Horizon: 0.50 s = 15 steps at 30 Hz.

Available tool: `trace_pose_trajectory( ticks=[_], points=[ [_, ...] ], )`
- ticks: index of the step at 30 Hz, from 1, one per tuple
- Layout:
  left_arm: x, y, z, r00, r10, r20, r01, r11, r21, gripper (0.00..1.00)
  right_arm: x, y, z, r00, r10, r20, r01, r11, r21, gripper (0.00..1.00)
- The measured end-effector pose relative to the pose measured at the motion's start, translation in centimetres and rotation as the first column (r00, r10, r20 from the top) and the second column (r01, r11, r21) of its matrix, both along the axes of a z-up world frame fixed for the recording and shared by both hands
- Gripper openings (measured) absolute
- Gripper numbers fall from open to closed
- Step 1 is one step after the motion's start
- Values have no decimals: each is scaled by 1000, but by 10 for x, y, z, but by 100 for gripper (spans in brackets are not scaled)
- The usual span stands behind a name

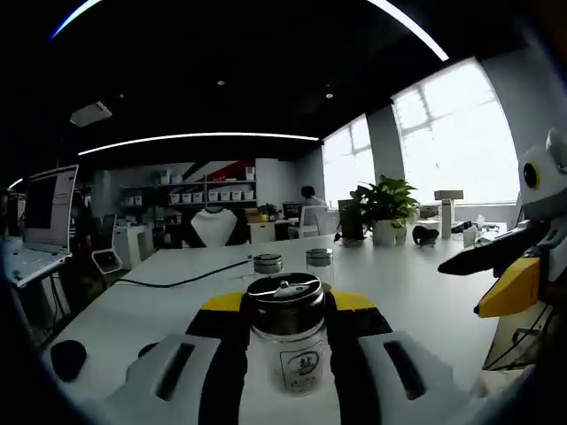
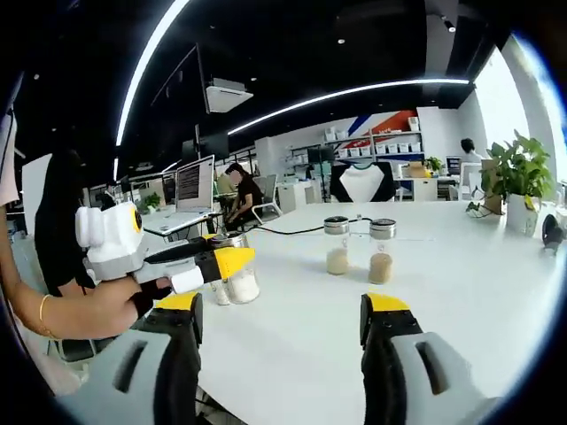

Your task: Rotate the seasoning bottle until the label or dispensing opening points toward the visible target arrow and the bottle remains upright within the marked orientation range

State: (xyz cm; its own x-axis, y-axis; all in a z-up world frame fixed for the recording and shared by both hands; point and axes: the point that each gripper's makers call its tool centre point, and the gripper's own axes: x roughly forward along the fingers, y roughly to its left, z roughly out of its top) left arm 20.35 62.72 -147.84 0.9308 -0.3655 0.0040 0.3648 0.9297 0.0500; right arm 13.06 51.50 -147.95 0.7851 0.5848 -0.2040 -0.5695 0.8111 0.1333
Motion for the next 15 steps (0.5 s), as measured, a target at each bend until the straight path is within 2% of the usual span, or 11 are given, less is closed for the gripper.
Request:
trace_pose_trajectory(
  ticks=[9,15],
  points=[
    [15,14,-28,999,32,-28,-32,999,5,35,5,-13,-4,999,-47,-18,46,999,-14,72],
    [19,16,-41,998,42,-48,-40,998,42,35,4,-16,-6,999,-49,-22,48,998,-36,71]
  ],
)
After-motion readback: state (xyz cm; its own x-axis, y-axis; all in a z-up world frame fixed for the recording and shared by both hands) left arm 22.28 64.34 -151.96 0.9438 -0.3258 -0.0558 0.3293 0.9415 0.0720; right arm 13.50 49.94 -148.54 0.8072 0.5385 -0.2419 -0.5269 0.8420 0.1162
